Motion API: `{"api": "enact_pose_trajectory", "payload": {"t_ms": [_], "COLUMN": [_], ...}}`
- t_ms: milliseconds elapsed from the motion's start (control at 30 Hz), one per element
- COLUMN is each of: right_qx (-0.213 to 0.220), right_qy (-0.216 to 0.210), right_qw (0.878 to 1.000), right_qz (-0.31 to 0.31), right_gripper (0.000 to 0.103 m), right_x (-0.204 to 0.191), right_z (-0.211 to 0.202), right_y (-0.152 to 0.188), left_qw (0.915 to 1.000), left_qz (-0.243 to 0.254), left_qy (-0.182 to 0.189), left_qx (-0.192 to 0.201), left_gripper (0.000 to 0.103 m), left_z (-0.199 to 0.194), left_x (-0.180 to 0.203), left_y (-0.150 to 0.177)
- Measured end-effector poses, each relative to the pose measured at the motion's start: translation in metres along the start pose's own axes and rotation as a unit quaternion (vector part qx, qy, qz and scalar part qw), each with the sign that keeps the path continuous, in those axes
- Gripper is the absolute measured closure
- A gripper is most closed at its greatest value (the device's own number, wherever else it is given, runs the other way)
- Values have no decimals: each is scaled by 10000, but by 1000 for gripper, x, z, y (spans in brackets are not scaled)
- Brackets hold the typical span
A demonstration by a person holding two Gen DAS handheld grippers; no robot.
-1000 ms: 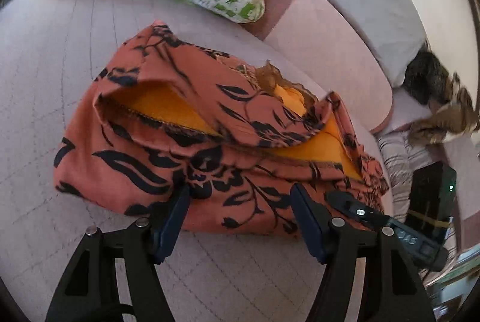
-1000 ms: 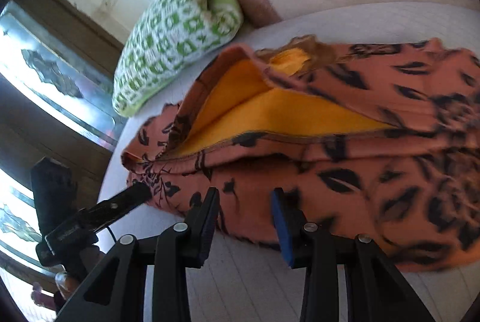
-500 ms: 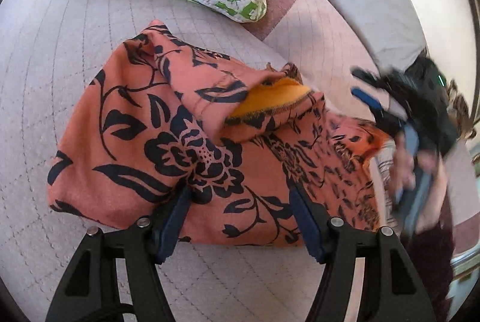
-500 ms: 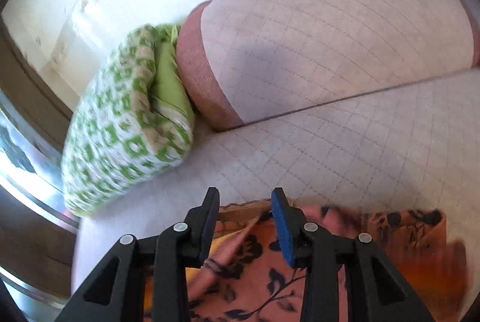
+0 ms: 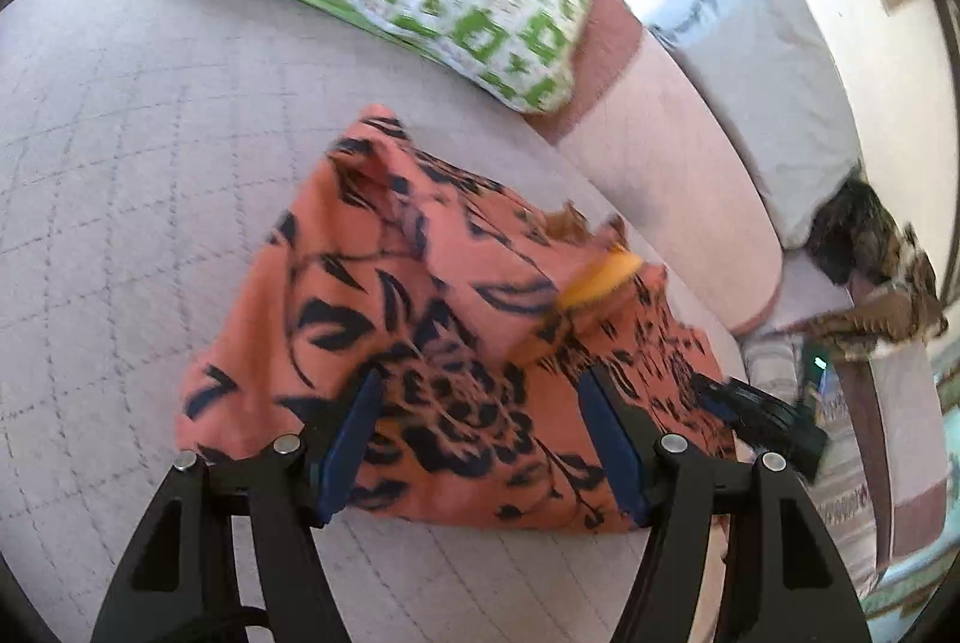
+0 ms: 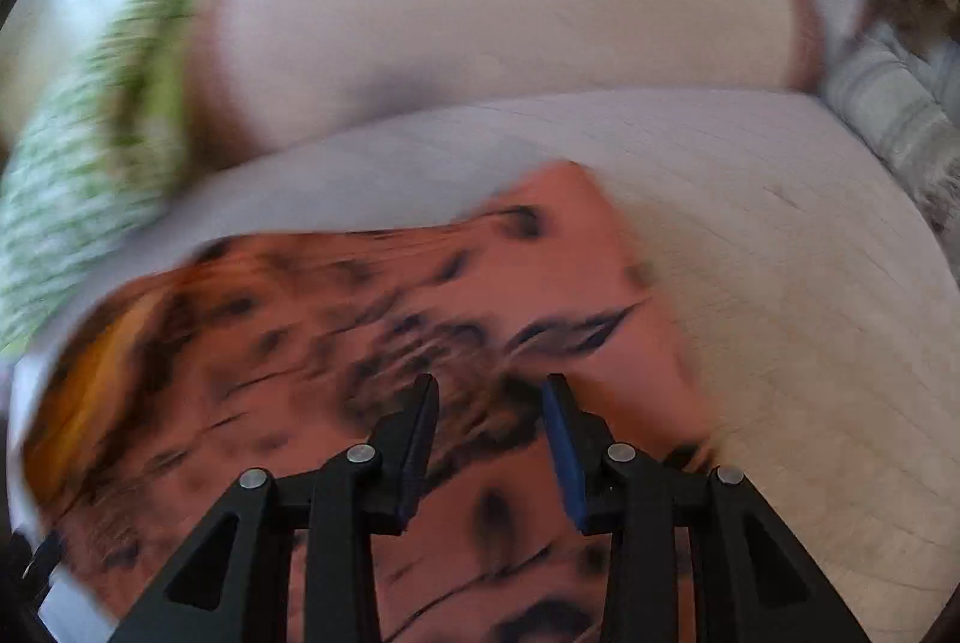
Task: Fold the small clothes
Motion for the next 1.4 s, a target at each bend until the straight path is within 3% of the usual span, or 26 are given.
{"api": "enact_pose_trajectory", "payload": {"t_ms": [67, 133, 200, 267, 367, 467, 567, 667, 733, 867, 1033, 1067, 1133, 1200, 1300, 1400], "right_qx": [156, 225, -262, -840, -547, -159, 493, 469, 383, 136, 36, -201, -727, -281, 222, 939], "right_qy": [-758, -1288, -1737, -1950, -1758, -2212, -2760, -2808, -2620, -2453, -2095, -1945, -1540, -1447, -1793, -1559], "right_qw": [9964, 9836, 9616, 9449, 9473, 9588, 9568, 9560, 9598, 9649, 9723, 9744, 9744, 9738, 9753, 9801], "right_qz": [-350, -1244, -2109, -2492, -2622, -1773, -765, -705, -933, -925, -1038, -1110, -1470, -1729, -1271, -795], "right_gripper": [62, 63, 63, 62, 62, 62, 60, 53, 53, 53, 48, 42, 42, 42, 42, 42], "right_x": [-41, -98, -161, -206, -252, -275, -263, -251, -238, -178, -118, -111, -104, -102, -90, -58], "right_z": [-20, -40, -37, -18, 0, -5, -32, -44, -47, -56, -64, -52, -25, -42, -78, -103], "right_y": [8, 29, 65, 92, 72, 22, -27, -24, -7, 34, 89, 107, 138, 142, 133, 118], "left_qw": [9999, 9996, 9994, 9994, 9992, 9990, 9987, 9982, 9978, 9962, 9833, 9791, 9770, 9762, 9683, 9604], "left_qz": [-147, -272, -338, -311, -362, -419, -498, -558, -566, -329, 350, 466, 535, 638, 1172, 1565], "left_qy": [7, 25, 28, -27, -49, -38, 10, -20, -135, -769, -1782, -1972, -2041, -1989, -2047, -2154], "left_qx": [30, 57, 114, 122, 157, 117, 115, 204, 301, 224, 130, 154, 308, 583, 823, 826], "left_gripper": [35, 35, 35, 35, 35, 35, 35, 35, 35, 34, 34, 34, 34, 34, 34, 24], "left_z": [0, -1, -2, -5, -8, -7, -8, -11, -17, -13, -2, -2, -7, -18, -24, -14], "left_x": [-6, -9, -10, -11, -16, -20, -22, -24, -27, -36, -32, -30, -25, -14, 11, 26], "left_y": [-5, -9, -10, -10, -10, -11, -14, -19, -20, -17, -9, -7, -6, -7, -8, -4]}}
Point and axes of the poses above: each gripper's, at about its wrist camera, not at the fingertips, and z roughly the way its jaws point, x to its right, y to its underside, the point moved 10 cm from there along z, roughly the way its jaws point, and after that the axes turned 10 degrees about -x, right-handed, at the moved point
